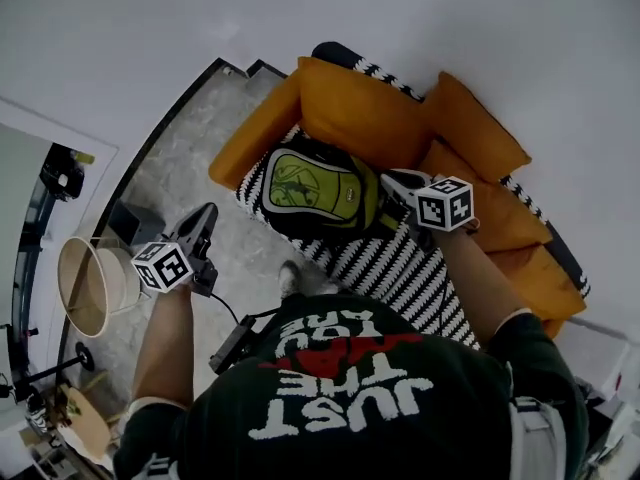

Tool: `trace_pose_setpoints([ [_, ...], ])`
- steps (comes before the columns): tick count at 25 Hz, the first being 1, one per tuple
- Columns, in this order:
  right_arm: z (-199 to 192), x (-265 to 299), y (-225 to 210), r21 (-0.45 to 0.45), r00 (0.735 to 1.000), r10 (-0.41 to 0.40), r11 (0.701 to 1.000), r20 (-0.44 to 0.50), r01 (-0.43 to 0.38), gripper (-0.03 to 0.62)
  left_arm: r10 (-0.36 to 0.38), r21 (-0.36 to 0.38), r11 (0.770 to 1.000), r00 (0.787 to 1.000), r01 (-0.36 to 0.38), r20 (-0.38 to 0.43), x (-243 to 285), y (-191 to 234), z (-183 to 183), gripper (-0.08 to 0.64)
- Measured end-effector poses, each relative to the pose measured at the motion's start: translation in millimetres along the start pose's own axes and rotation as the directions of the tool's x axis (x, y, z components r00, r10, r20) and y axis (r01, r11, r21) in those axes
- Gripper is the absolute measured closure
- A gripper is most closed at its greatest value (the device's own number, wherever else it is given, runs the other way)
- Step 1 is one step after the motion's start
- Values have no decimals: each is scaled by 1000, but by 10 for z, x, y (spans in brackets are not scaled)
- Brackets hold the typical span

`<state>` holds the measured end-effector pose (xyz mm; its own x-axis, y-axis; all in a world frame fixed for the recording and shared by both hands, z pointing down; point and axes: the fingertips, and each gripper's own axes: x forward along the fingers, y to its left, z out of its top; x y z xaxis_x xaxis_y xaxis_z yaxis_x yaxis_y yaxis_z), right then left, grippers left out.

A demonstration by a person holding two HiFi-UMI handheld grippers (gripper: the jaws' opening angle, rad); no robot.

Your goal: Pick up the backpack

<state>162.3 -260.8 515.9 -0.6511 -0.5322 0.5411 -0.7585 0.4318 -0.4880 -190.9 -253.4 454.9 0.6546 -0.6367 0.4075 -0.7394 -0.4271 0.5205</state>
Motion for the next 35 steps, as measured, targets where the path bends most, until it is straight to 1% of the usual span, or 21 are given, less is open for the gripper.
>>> trace_pose_setpoints([
  [1, -59, 70, -131, 20, 1000, -15, 1000, -11, 15, 557, -4, -13, 1000, 1000, 4, -23, 143, 125, -45, 548],
  [2, -137, 144, -261, 49, 999, -26, 998, -24, 28, 534, -10, -26, 1000, 999, 9, -44, 290, 258, -97, 548],
  [3, -230, 222, -389, 84, 999, -36, 996, -38, 39, 471, -18, -33, 999, 998, 16, -67, 443, 399, -158, 547],
  [4, -335, 306, -520, 120, 997, -45, 991, -55, 52, 423, -25, -32, 999, 995, 22, -95, 603, 550, -236, 546],
  [6, -590, 495, -781, 183, 993, -68, 979, -97, 85, 350, -38, -27, 999, 985, 34, -166, 923, 870, -450, 545],
  [7, -740, 596, -911, 207, 989, -80, 973, -121, 104, 317, -48, -34, 999, 978, 42, -202, 1079, 1034, -582, 532],
  [10, -1226, 904, -1295, 279, 977, -111, 947, -181, 159, 279, -94, -88, 994, 950, 71, -298, 1551, 1488, -1010, 440],
  [12, -1575, 1114, -1520, 328, 969, -116, 926, -218, 185, 255, -135, -118, 988, 919, 98, -369, 1832, 1738, -1337, 369],
  [13, -1747, 1222, -1617, 352, 965, -115, 915, -237, 195, 244, -160, -131, 985, 899, 116, -407, 1954, 1844, -1505, 317],
  [15, -2093, 1430, -1767, 401, 956, -101, 891, -276, 210, 216, -210, -157, 976, 851, 151, -481, 2143, 2004, -1834, 220],
  [17, -2406, 1636, -1892, 445, 947, -82, 868, -312, 222, 176, -256, -179, 966, 799, 188, -544, 2305, 2092, -2134, 165],
  [18, -2528, 1743, -1953, 460, 943, -71, 859, -325, 224, 159, -273, -186, 962, 777, 202, -567, 2399, 2138, -2263, 143],
  [19, -2626, 1850, -2005, 472, 941, -59, 854, -333, 221, 143, -287, -196, 958, 761, 212, -581, 2498, 2185, -2376, 123],
  [20, -2705, 1953, -2043, 481, 941, -47, 850, -336, 214, 130, -301, -208, 953, 751, 220, -588, 2594, 2226, -2474, 106],
  [23, -2866, 2175, -2076, 505, 943, -18, 841, -332, 194, 117, -342, -246, 939, 735, 241, -585, 2812, 2261, -2698, 78],
  [25, -2874, 2216, -2067, 536, 948, 6, 826, -318, 175, 110, -377, -277, 925, 730, 262, -569, 2924, 2148, -2752, 77],
  [28, -2686, 2114, -2076, 588, 958, 28, 795, -284, 150, 110, -427, -319, 901, 734, 294, -528, 3130, 1819, -2702, 77],
  [29, -2612, 2073, -2084, 598, 961, 25, 787, -277, 152, 110, -433, -325, 897, 737, 299, -518, 3193, 1704, -2685, 78],
  [31, -2532, 2036, -2100, 605, 962, 6, 779, -272, 166, 112, -432, -317, 899, 741, 303, -515, 3272, 1558, -2695, 81],
  [33, -2533, 2034, -2135, 609, 964, -17, 773, -264, 180, 114, -436, -304, 898, 736, 319, -517, 3303, 1493, -2728, 134],
  [35, -2552, 2025, -2168, 610, 966, -28, 770, -258, 185, 126, -458, -300, 888, 726, 347, -514, 3299, 1418, -2745, 227],
])
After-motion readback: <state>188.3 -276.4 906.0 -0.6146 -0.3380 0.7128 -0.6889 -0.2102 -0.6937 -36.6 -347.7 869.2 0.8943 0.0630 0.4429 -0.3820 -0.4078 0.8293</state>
